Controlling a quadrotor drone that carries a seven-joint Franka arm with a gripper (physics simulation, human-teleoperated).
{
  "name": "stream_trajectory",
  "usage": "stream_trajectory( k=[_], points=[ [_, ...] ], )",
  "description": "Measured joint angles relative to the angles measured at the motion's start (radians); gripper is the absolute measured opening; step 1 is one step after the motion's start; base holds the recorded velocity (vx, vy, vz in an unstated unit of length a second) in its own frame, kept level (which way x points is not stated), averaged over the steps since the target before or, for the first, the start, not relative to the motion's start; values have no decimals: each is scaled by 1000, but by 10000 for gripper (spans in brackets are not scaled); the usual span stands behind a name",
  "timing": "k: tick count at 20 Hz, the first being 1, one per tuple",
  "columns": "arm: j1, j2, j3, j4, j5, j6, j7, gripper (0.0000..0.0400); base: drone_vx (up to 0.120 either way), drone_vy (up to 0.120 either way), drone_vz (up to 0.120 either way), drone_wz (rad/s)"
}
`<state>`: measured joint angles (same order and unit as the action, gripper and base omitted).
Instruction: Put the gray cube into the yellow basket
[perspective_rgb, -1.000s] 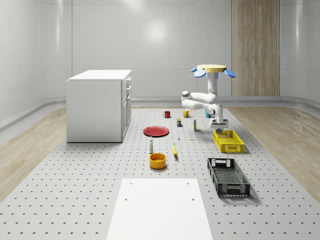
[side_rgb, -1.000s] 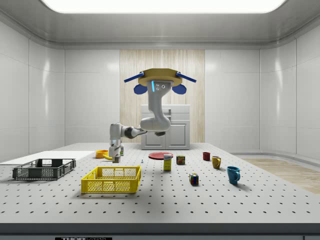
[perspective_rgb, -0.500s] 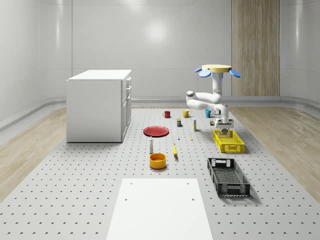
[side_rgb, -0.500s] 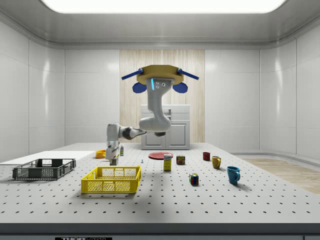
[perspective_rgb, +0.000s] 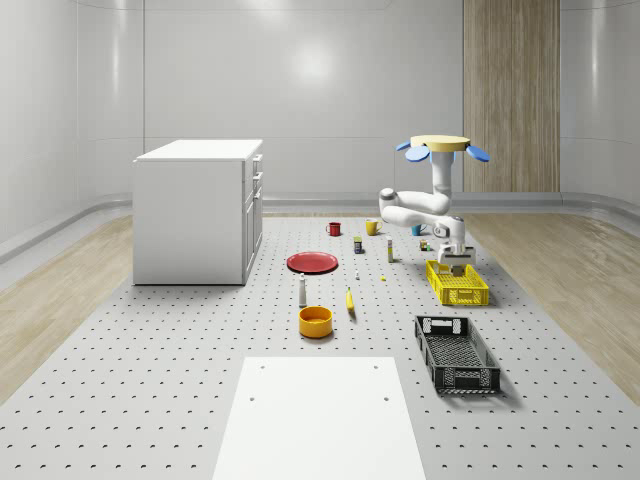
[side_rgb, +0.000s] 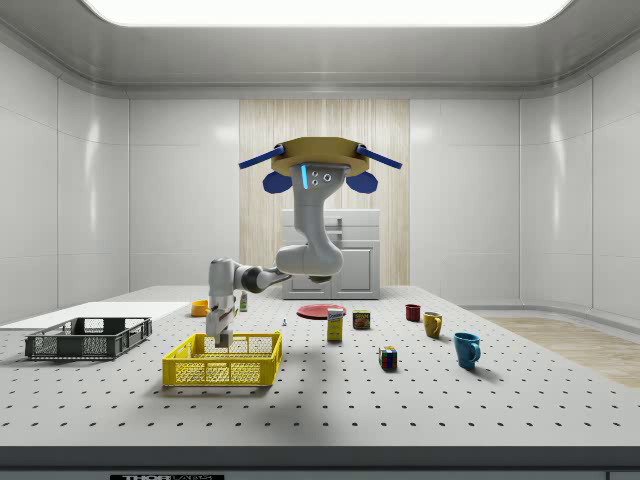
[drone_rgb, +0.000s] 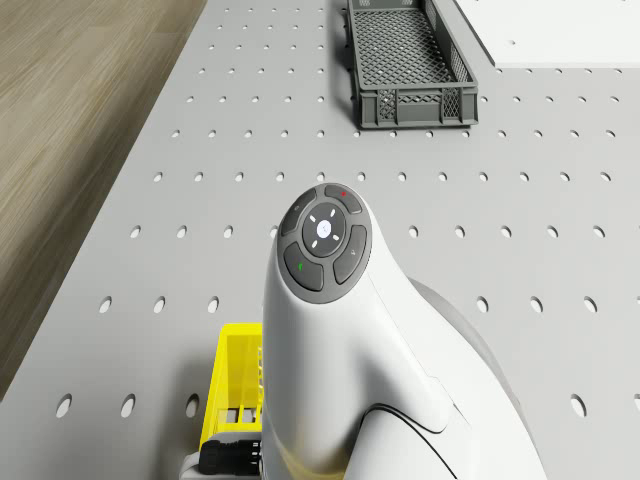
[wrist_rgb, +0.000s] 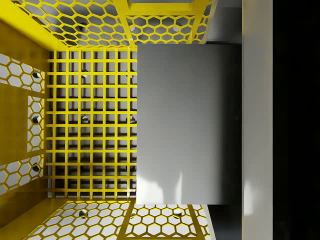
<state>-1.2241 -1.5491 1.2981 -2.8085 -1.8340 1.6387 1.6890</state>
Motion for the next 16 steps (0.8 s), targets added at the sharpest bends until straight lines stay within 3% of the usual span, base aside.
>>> stream_trajectory(
  k=[10,13,16],
  points=[
    [-23,5,-117,37,-109,45,1,251,0,0,0,0],
    [-26,8,-134,44,-126,50,0,323,0,0,0,0],
    [-25,11,-134,43,-127,47,-1,364,0,0,0,0]
  ],
)
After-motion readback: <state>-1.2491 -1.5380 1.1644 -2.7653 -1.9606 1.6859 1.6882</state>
